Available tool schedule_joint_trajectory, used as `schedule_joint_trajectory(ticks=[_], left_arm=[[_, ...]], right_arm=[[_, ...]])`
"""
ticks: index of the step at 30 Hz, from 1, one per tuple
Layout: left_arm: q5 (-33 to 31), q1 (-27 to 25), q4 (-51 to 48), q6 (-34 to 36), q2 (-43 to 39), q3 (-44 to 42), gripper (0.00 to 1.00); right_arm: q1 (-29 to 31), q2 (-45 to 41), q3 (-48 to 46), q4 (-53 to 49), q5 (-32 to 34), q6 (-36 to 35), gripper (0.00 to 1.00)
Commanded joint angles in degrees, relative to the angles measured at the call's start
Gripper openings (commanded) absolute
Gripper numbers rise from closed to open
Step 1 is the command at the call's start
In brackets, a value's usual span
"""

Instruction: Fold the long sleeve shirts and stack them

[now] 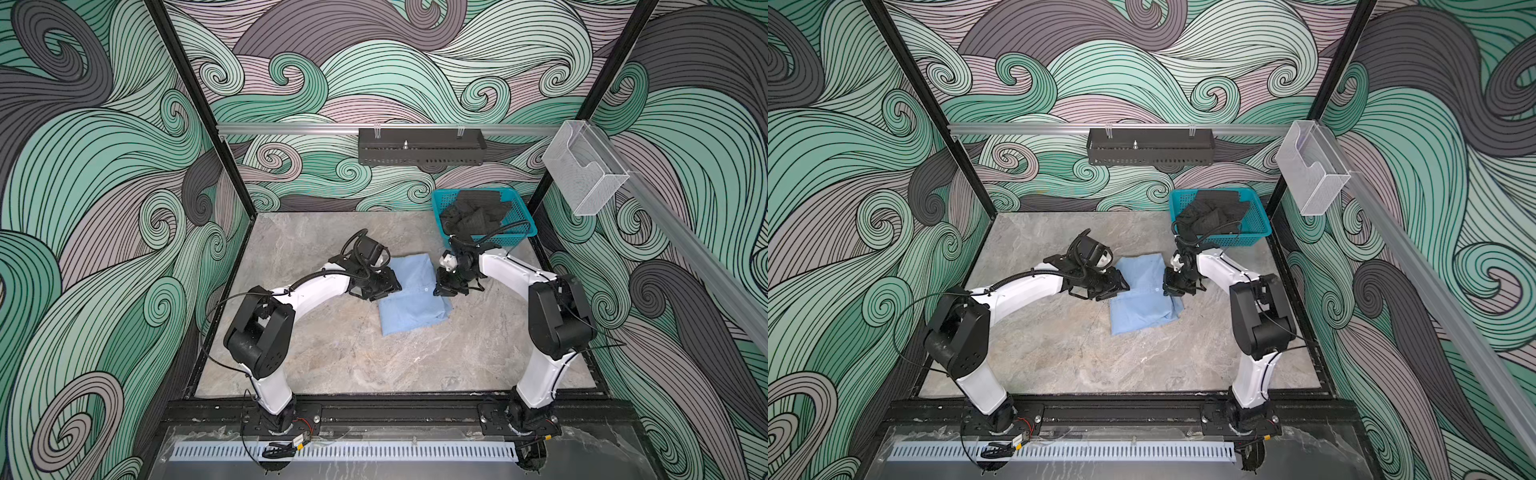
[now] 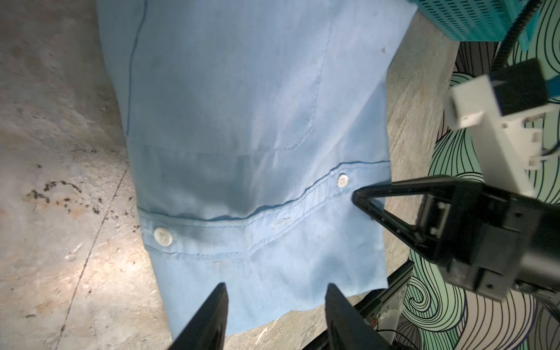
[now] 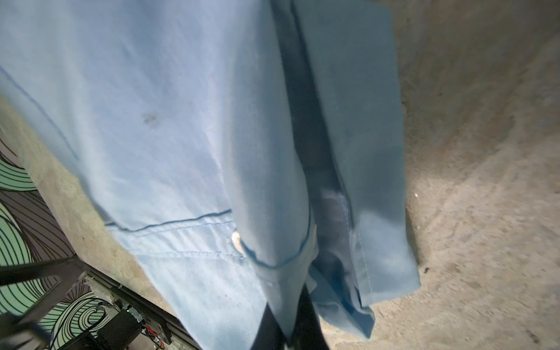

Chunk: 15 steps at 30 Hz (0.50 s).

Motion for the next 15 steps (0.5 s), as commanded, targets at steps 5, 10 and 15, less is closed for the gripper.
schedule_joint_trajectory(ticks=[5,10,15], left_arm=[[1.3,0.25,-0.81,1.77,2.33,3.72,0.53],[2.91,-0.08,0.54,0.89,6.13,6.25,0.5],[3.44,-1.14,2.12,-0.2,10.82,9.56,0.49]], right_arm=[[-2.71,-4.8,0.66,-5.14,-2.67,-4.09,0.0],[-4.42,-1.95,0.47,-4.63,-1.37,-5.55,0.06],[-5.76,-0.54,1.42,-5.59,7.29,-5.4,0.3]])
